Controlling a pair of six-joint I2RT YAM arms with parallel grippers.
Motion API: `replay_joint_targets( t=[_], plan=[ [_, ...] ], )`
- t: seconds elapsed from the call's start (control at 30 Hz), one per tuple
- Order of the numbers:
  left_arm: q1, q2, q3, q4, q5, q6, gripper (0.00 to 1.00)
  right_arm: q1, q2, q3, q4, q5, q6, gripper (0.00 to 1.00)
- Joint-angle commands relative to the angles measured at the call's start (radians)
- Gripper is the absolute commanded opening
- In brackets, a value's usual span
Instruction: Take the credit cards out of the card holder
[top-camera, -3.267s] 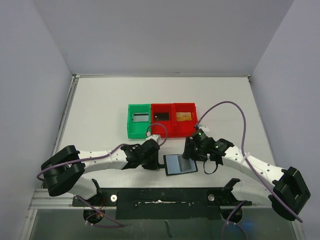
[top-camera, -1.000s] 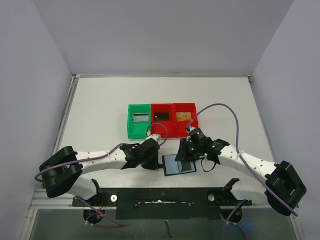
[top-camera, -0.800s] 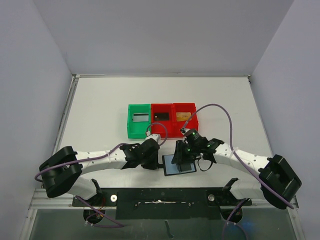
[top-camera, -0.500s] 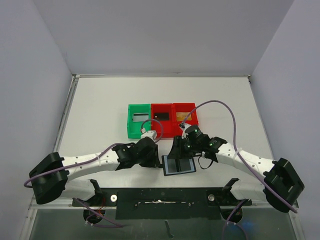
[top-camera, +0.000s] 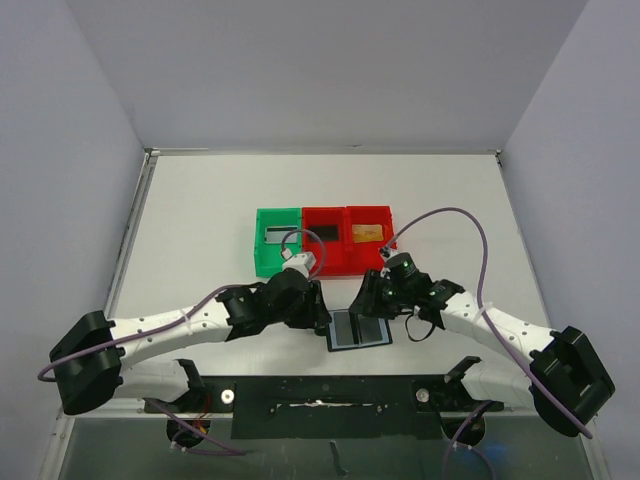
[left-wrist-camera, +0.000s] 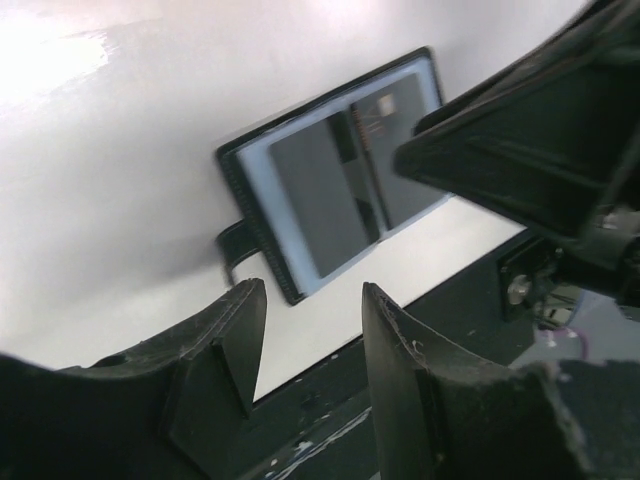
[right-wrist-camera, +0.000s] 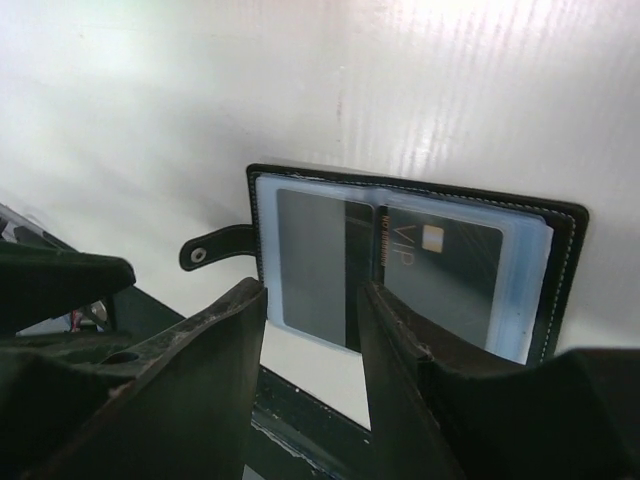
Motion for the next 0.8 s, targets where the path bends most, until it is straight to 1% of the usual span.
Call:
replay_joint_targets(
  t=[0.0, 0.17, 0.3, 0.4, 0.43, 0.5, 0.6, 0.67, 0.77],
  plan=[
    [-0.001, 0.061, 0.081, 0.189, 0.075, -0.029, 0.43, -0.004, -0.023, -0.042, 0.035, 0.046, 0.059, 0.43],
    [-0.01, 0.179, 0.132, 0.221, 0.108, -0.044, 0.45, -0.004, -0.013, -0.07, 0.056, 0.057, 0.077, 0.43],
    [-0.01, 0.246, 0.119, 0.24, 0.107, -0.083, 0.44, -0.006, -0.009, -0.103, 0.107, 0.019, 0.09, 0.42],
    [-0.013, 0.265, 0.095, 0.257, 0.123, -0.097, 0.37, -0.016, 0.022, -0.156, 0.256, -0.102, 0.116, 0.4],
    [-0.015, 0.266, 0.088, 0.253, 0.123, -0.093, 0.34, -0.017, 0.036, -0.16, 0.273, -0.103, 0.131, 0.4],
    [-0.015, 0.269, 0.07, 0.238, 0.107, -0.078, 0.29, -0.017, 0.064, -0.15, 0.246, -0.072, 0.137, 0.4],
    [-0.013, 0.287, 0.041, 0.245, 0.094, -0.053, 0.18, 0.001, 0.049, -0.12, 0.13, 0.056, 0.13, 0.41],
    [-0.014, 0.324, 0.029, 0.231, 0.058, -0.058, 0.08, -0.003, 0.029, -0.136, 0.138, 0.042, 0.114, 0.44],
    [-0.02, 0.366, -0.003, 0.25, 0.055, -0.079, 0.03, -0.014, 0.042, -0.145, 0.129, 0.01, 0.092, 0.44]
  ],
)
